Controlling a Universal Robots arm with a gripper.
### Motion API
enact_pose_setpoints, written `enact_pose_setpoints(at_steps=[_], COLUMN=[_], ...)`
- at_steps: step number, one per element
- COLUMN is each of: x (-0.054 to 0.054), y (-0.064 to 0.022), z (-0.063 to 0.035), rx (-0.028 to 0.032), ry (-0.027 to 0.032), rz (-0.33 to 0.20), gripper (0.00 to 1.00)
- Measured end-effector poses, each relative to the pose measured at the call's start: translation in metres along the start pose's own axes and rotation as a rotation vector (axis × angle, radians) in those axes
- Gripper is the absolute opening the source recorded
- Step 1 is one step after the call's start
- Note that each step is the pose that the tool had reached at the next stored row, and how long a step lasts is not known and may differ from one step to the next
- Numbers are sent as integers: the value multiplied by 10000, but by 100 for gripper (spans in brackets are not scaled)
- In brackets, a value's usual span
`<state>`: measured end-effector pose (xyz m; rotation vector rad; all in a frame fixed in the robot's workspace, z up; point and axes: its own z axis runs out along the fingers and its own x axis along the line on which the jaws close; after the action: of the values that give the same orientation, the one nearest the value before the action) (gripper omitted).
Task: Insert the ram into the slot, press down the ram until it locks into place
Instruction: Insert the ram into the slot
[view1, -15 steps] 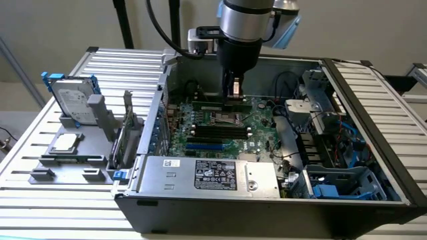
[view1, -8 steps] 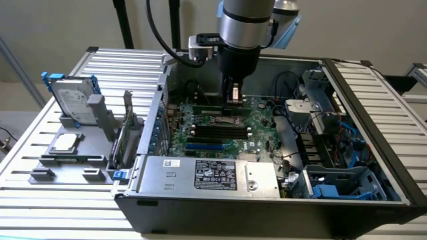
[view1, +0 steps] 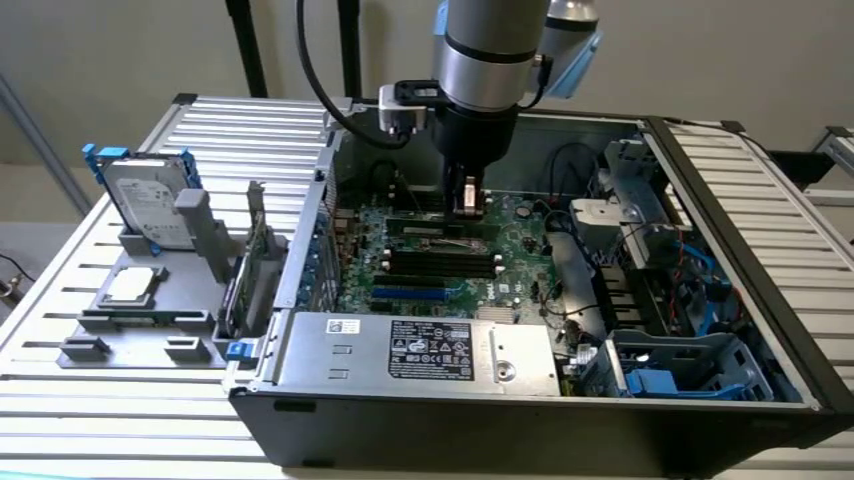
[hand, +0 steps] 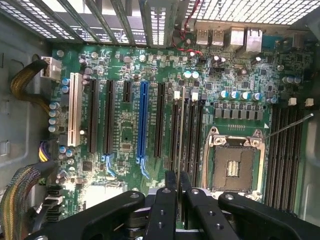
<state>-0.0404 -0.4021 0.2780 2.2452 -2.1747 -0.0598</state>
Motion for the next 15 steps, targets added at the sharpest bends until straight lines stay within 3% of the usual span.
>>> enact_pose_setpoints(at_steps=[15], x=[-25], y=[-37], z=[187], rx=[23], ry=[2], rz=[-36], gripper=[14])
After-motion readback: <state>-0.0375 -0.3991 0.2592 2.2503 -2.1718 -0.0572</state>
